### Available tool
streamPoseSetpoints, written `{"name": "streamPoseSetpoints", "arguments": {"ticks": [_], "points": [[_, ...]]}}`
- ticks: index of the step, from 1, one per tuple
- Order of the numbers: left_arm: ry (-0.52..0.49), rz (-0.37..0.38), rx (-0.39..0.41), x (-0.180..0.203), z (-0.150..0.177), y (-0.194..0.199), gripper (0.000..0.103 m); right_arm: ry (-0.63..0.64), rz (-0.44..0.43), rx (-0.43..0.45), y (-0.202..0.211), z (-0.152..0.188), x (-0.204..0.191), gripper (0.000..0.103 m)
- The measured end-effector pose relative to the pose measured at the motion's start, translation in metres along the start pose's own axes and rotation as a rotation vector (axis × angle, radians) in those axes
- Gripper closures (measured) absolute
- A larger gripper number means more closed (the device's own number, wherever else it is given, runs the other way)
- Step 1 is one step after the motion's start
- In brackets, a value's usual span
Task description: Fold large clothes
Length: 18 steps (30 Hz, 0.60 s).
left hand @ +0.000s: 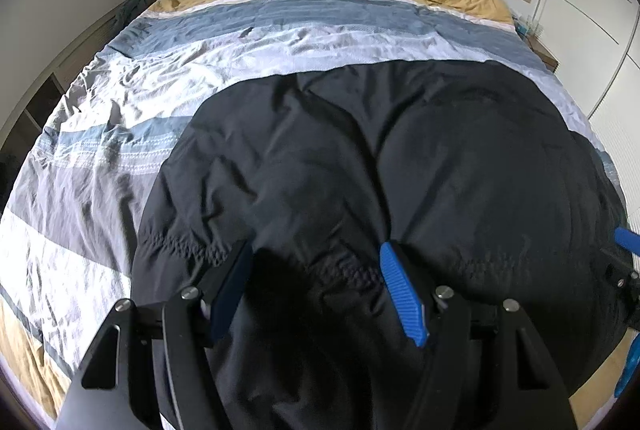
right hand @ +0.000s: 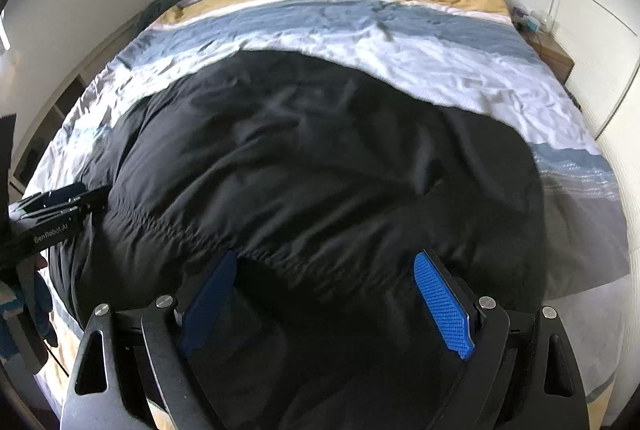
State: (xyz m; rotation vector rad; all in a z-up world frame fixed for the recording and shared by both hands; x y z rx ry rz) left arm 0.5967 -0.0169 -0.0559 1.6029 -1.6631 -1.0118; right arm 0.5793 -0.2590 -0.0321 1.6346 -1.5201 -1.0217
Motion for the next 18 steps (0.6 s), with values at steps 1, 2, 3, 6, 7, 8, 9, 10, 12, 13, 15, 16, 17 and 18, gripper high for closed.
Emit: {"name": "streamPoseSetpoints", "arguments": {"ticks": [1, 2, 3, 6, 7, 8, 9, 10, 12, 13, 15, 16, 17, 18], "points": [[0.000, -0.001, 0.000, 0.000, 0.001, 0.000, 0.038, -0.001, 0.005, -0.004, -0.001, 0.003, 0.000, 0.013], [-0.002, -0.004, 0.000, 0.001, 0.002, 0.001, 0.038, -0.002, 0.006, -0.005, -0.001, 0.004, 0.000, 0.013], [-0.004, -0.006, 0.001, 0.001, 0.003, 0.001, 0.038, -0.003, 0.008, -0.006, 0.000, 0.006, 0.000, 0.013], [-0.012, -0.012, 0.000, 0.003, 0.006, 0.003, 0.038, -0.003, 0.020, -0.014, -0.002, 0.009, 0.006, 0.013], [-0.015, -0.014, 0.000, 0.003, 0.007, 0.003, 0.038, -0.005, 0.024, -0.016, -0.001, 0.010, 0.008, 0.013], [-0.016, -0.015, 0.001, 0.003, 0.008, 0.004, 0.038, -0.008, 0.029, -0.019, -0.001, 0.012, 0.011, 0.013], [-0.017, -0.015, -0.001, 0.003, 0.009, 0.004, 0.038, -0.009, 0.038, -0.022, -0.001, 0.013, 0.013, 0.013], [-0.020, -0.016, -0.004, 0.004, 0.011, 0.005, 0.038, -0.010, 0.044, -0.024, -0.001, 0.015, 0.014, 0.013], [-0.026, -0.017, -0.005, 0.004, 0.013, 0.006, 0.038, -0.019, 0.054, -0.031, 0.000, 0.018, 0.018, 0.013], [-0.028, -0.017, -0.006, 0.004, 0.015, 0.007, 0.038, -0.026, 0.057, -0.035, 0.000, 0.020, 0.020, 0.013], [-0.030, -0.015, -0.004, 0.002, 0.017, 0.008, 0.038, -0.039, 0.067, -0.045, 0.000, 0.023, 0.025, 0.013], [-0.028, -0.014, 0.000, 0.001, 0.019, 0.010, 0.038, -0.047, 0.073, -0.051, 0.000, 0.024, 0.029, 0.013], [-0.025, -0.012, 0.003, 0.000, 0.021, 0.010, 0.038, -0.055, 0.082, -0.057, 0.000, 0.026, 0.033, 0.013], [-0.021, -0.012, 0.003, -0.001, 0.023, 0.012, 0.038, -0.059, 0.091, -0.062, 0.000, 0.027, 0.035, 0.013]]}}
Point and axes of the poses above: each gripper's, at about its wrist camera, not at the fingertips, and y roughly against the way its jaws point, x to its right, z to its underside, the point moved 2 cm from there along -y, roughly the way its jaws point, and after that the axes turned 6 degrees about -y, right-handed, at the moved point
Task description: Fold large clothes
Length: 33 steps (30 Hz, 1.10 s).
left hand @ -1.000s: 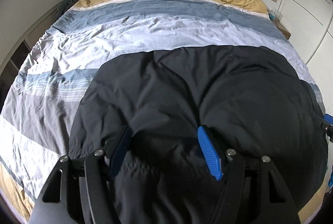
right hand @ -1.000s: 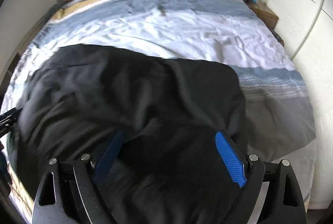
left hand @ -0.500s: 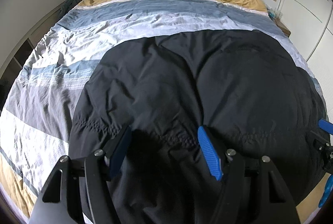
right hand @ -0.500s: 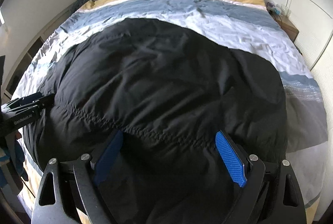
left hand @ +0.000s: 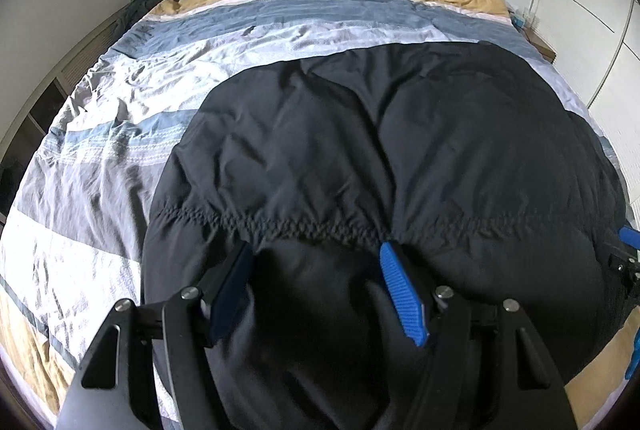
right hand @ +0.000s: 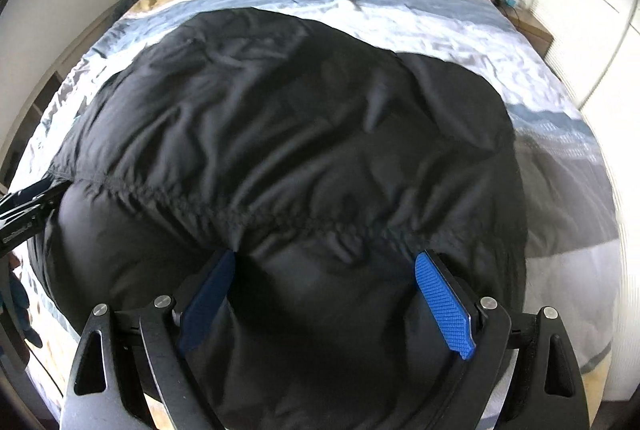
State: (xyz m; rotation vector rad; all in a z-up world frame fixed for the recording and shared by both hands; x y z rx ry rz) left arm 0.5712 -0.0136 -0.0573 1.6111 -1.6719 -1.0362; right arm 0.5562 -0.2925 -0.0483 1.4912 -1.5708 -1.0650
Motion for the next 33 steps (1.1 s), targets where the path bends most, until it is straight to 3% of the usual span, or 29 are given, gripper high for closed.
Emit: {"name": "streamPoseSetpoints", "arguments": {"ticks": [13, 33], "points": [[-0.002, 0.021, -0.029, -0.016, 0.030, 0.029, 0.037, -0.047, 0.079, -0.016, 0.026, 0.020, 0.023, 0.009], [0.060, 0.007, -0.079, -0.080, 0.092, 0.060, 0.031, -0.235, 0.095, -0.034, 0.075, 0.071, 0.075, 0.001]]}}
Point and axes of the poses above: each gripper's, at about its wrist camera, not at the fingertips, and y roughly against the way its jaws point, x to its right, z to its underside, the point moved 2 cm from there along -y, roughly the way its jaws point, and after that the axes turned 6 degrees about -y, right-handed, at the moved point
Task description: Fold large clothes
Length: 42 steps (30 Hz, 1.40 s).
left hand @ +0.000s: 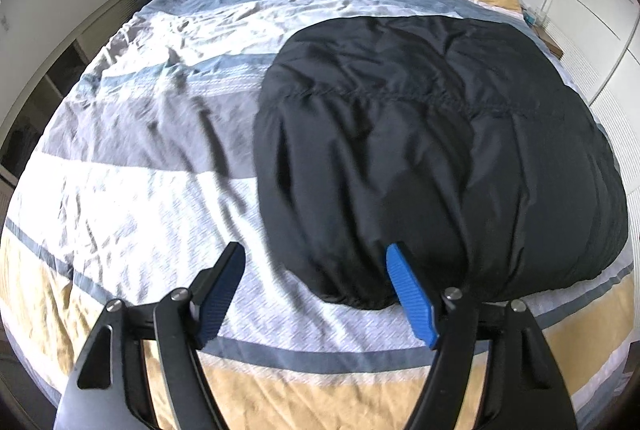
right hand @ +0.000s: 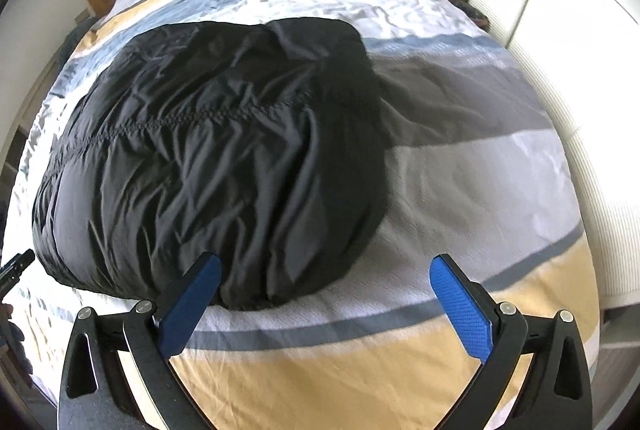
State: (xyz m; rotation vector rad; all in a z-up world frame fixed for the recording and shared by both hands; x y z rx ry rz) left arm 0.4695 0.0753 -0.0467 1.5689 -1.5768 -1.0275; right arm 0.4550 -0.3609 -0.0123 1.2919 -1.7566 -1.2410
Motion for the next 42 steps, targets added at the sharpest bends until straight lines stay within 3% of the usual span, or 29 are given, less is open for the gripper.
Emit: {"name": "streamPoseSetpoints", "arguments": {"ticks": [11, 16, 20, 27, 31, 37, 38, 42], "points": [[0.050, 0.041, -0.010, -0.025, 0.010, -0.005, 0.031, -0.053, -0.022, -0.015, -0.003, -0.010, 0.015, 0.001], [0.114, 0.096, -0.019, -0.046, 0.008, -0.015, 0.031, -0.088, -0.068, -0.039, -0.015, -0.017, 0.015, 0.001], [0.203, 0.196, -0.012, -0.073, -0.003, -0.025, 0.031, -0.086, -0.091, -0.058, -0.027, -0.022, 0.016, 0.001], [0.341, 0.501, -0.020, -0.098, -0.029, -0.063, 0.031, -0.119, -0.171, -0.094, -0.049, -0.030, 0.021, 0.001], [0.400, 0.615, -0.049, -0.103, -0.038, -0.098, 0.031, -0.170, -0.276, -0.140, -0.071, -0.038, 0.026, 0.000], [0.413, 0.714, -0.098, -0.092, -0.044, -0.145, 0.030, -0.224, -0.402, -0.207, -0.118, -0.050, 0.033, 0.000], [0.419, 0.733, -0.110, -0.088, -0.045, -0.154, 0.022, -0.233, -0.430, -0.219, -0.129, -0.052, 0.034, 0.000], [0.484, 0.823, -0.151, -0.074, -0.042, -0.179, 0.012, -0.254, -0.541, -0.284, -0.163, -0.054, 0.030, 0.000]]}}
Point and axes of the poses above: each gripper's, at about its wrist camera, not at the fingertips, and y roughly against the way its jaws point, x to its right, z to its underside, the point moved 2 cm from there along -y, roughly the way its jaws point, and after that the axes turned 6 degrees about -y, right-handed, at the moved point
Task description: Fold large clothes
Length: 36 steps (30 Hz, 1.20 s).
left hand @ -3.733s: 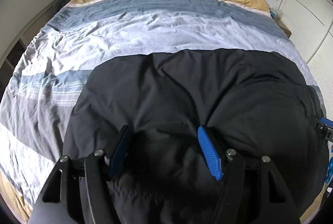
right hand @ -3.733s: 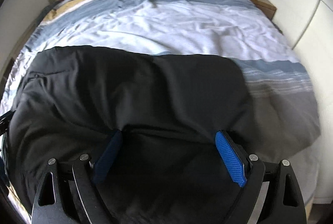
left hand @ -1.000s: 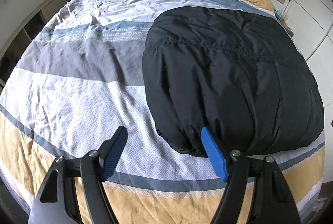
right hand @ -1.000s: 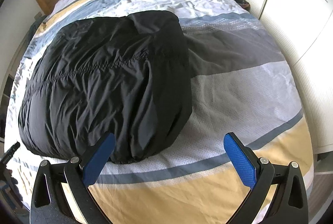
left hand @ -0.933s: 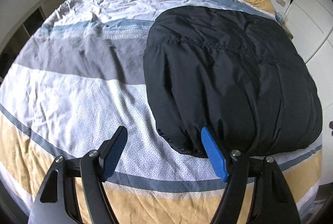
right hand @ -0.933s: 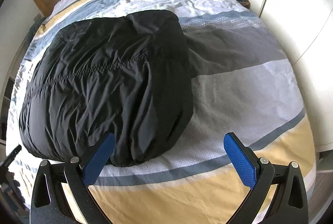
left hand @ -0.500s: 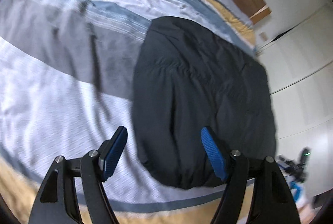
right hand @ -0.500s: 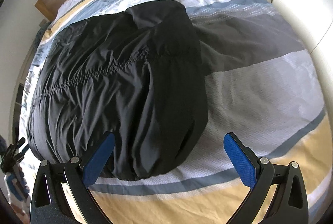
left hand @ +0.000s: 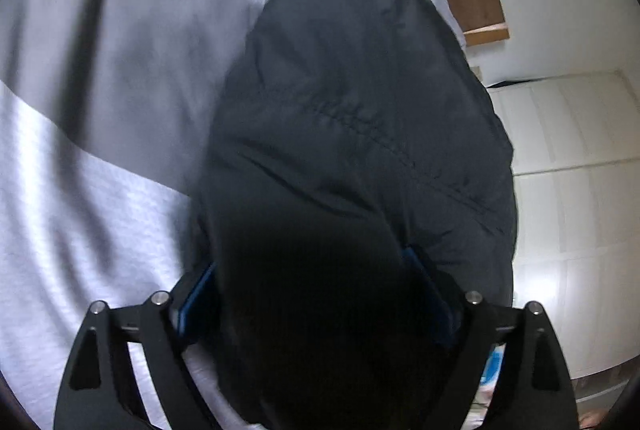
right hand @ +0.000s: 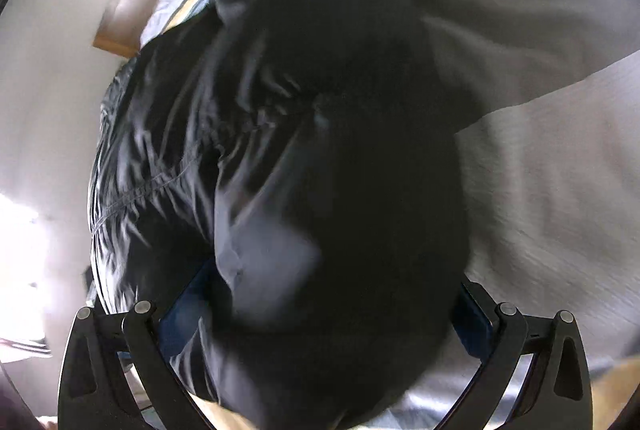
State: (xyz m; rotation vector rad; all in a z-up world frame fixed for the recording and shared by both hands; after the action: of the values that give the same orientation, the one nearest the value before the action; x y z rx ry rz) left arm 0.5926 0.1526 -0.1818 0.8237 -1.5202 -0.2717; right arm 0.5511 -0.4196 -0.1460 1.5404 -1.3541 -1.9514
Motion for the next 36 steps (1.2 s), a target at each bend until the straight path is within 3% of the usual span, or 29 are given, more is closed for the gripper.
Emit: {"name": "streamPoseSetpoints", "arguments": {"ticks": [5, 9, 15, 17, 18, 20, 22, 23, 25, 27, 33, 36], "points": [[0.097, 0.153, 0.014, 0.000, -0.001, -0.017, 0.005, -0.041, -0.140, -0.062, -0.030, -0.009, 0.004, 0.000], [0.099, 0.234, 0.012, 0.012, 0.000, -0.029, 0.005, -0.001, -0.215, -0.097, -0.038, -0.011, -0.004, 0.000], [0.062, 0.116, -0.003, 0.026, -0.005, -0.048, 0.006, -0.007, -0.172, -0.106, -0.053, -0.017, -0.007, 0.000], [0.041, 0.063, 0.010, 0.036, -0.005, -0.050, 0.016, -0.003, -0.143, -0.106, -0.057, -0.018, -0.014, 0.000], [0.030, 0.049, 0.017, 0.041, -0.005, -0.050, 0.022, 0.001, -0.130, -0.095, -0.058, -0.019, -0.018, 0.004], [-0.014, 0.047, 0.031, 0.057, -0.006, -0.049, 0.053, 0.012, -0.138, -0.074, -0.052, -0.018, -0.028, 0.028], [-0.074, 0.051, 0.045, 0.078, -0.008, -0.046, 0.069, 0.031, -0.136, -0.058, -0.046, -0.019, -0.043, 0.054], [-0.090, 0.051, 0.047, 0.085, -0.009, -0.045, 0.075, 0.047, -0.127, -0.051, -0.044, -0.020, -0.050, 0.059], [-0.124, 0.064, 0.058, 0.105, -0.012, -0.042, 0.078, 0.089, -0.103, -0.026, -0.038, -0.022, -0.069, 0.070], [-0.158, 0.096, 0.075, 0.126, -0.015, -0.034, 0.080, 0.135, -0.091, 0.000, -0.030, -0.024, -0.087, 0.074], [-0.322, 0.162, 0.146, 0.199, -0.030, 0.007, 0.082, 0.372, -0.109, 0.119, 0.026, -0.029, -0.180, 0.079], [-0.374, 0.200, 0.187, 0.229, -0.028, 0.033, 0.082, 0.433, -0.141, 0.164, 0.053, -0.024, -0.212, 0.080]]}}
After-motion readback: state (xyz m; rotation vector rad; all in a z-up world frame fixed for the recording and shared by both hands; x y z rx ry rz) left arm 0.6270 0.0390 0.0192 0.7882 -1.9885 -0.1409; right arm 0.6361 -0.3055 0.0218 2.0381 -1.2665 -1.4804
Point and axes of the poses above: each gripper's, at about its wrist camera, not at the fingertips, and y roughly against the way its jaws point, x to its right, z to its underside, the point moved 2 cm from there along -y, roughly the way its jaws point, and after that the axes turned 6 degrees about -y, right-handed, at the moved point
